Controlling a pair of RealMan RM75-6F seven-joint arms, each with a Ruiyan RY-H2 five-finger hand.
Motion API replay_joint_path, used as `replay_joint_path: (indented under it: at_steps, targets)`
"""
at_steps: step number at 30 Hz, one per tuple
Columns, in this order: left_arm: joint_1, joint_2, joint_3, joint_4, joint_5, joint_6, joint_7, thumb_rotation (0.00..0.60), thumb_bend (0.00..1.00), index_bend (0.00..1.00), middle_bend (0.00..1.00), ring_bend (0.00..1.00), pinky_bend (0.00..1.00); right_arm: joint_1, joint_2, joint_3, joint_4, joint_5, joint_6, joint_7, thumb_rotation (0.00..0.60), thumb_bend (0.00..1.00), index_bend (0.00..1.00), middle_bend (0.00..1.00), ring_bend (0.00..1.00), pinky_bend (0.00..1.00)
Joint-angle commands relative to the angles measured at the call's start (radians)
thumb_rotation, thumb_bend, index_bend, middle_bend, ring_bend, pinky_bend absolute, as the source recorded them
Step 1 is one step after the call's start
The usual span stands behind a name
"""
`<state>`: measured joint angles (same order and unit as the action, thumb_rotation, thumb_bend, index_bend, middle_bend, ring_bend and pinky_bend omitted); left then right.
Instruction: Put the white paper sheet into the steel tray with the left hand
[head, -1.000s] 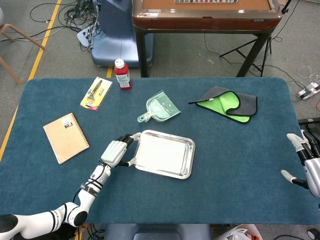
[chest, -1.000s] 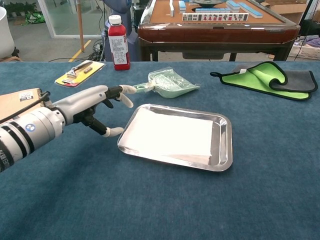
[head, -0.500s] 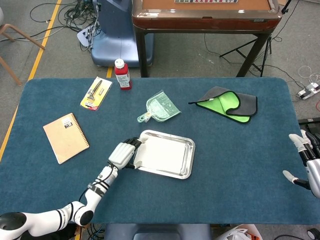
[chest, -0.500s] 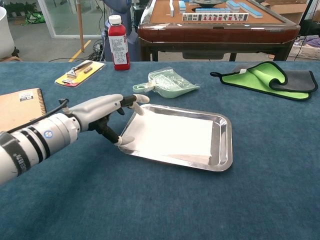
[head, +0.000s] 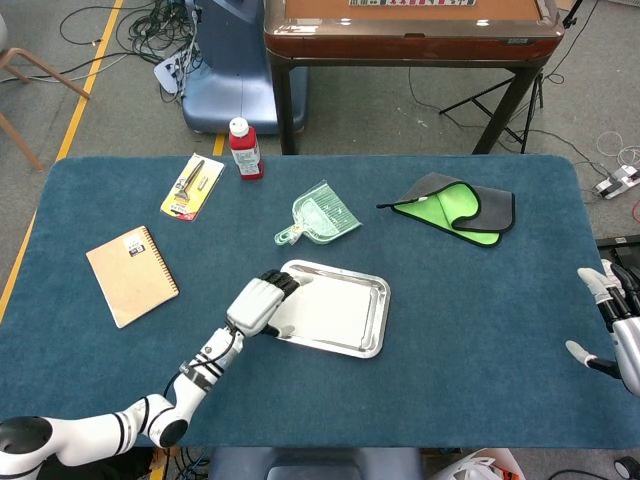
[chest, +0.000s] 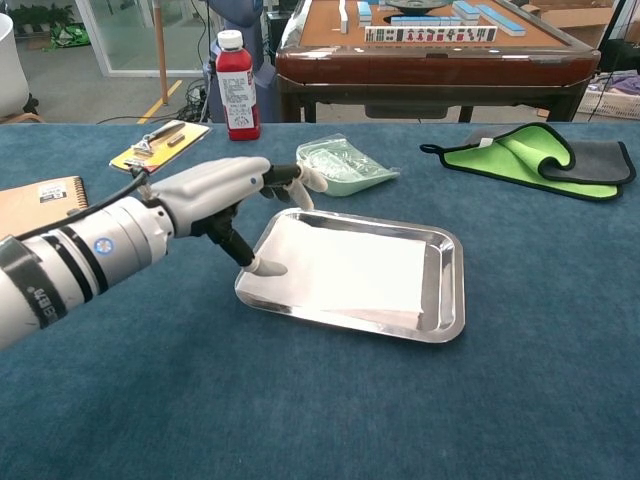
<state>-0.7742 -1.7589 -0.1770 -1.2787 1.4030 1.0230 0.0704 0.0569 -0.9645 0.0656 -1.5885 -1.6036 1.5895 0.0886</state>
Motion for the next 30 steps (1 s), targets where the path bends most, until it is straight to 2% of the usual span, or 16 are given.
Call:
replay_joint_path:
  at_steps: [1, 3, 5, 8, 9, 12, 18, 30]
  targets:
    - [-0.011, 0.05, 0.001, -0.052, 0.013, -0.012, 0.006, 0.499, 0.13, 0.33, 0.64, 0.58, 0.62, 0.001, -0.001, 0.0, 0.001, 0.0, -0.001, 0.001, 0.6, 0.06, 0.08, 0.17, 0.0, 0.05]
    - [-0.019, 0.092, 0.01, -0.095, 0.005, -0.051, 0.016, 0.384, 0.13, 0.34, 0.8, 0.75, 0.81, 0.002, -0.002, 0.0, 0.002, -0.001, -0.003, 0.002, 0.6, 0.06, 0.08, 0.17, 0.0, 0.05]
    - [-0.03, 0.142, 0.02, -0.148, -0.012, -0.104, 0.035, 0.261, 0.15, 0.34, 0.9, 0.86, 0.92, 0.004, -0.003, 0.0, 0.004, -0.002, -0.006, 0.003, 0.6, 0.06, 0.08, 0.17, 0.0, 0.05]
    - [-0.049, 0.2, 0.034, -0.215, -0.059, -0.189, 0.061, 0.073, 0.27, 0.32, 0.99, 0.96, 1.0, 0.007, -0.005, 0.001, 0.006, -0.003, -0.008, 0.006, 0.6, 0.06, 0.08, 0.17, 0.0, 0.05]
    - [-0.058, 0.22, 0.038, -0.237, -0.085, -0.226, 0.071, 0.04, 0.31, 0.31, 1.0, 0.99, 1.0, 0.008, -0.006, 0.001, 0.007, -0.004, -0.009, 0.007, 0.6, 0.06, 0.08, 0.17, 0.0, 0.05]
    - [-0.081, 0.253, 0.045, -0.27, -0.131, -0.285, 0.105, 0.011, 0.36, 0.28, 1.0, 1.0, 1.0, 0.009, -0.008, 0.001, 0.01, -0.005, -0.009, 0.01, 0.6, 0.06, 0.08, 0.17, 0.0, 0.05]
    - [-0.115, 0.281, 0.063, -0.302, -0.187, -0.346, 0.155, 0.0, 0.38, 0.26, 1.0, 1.0, 1.0, 0.006, -0.011, 0.0, 0.016, -0.001, -0.007, 0.016, 0.6, 0.06, 0.08, 0.17, 0.0, 0.05]
    - [-0.151, 0.279, 0.099, -0.316, -0.274, -0.357, 0.246, 0.0, 0.38, 0.28, 1.0, 1.0, 1.0, 0.001, -0.012, -0.002, 0.019, -0.003, 0.001, 0.019, 0.6, 0.06, 0.08, 0.17, 0.0, 0.05]
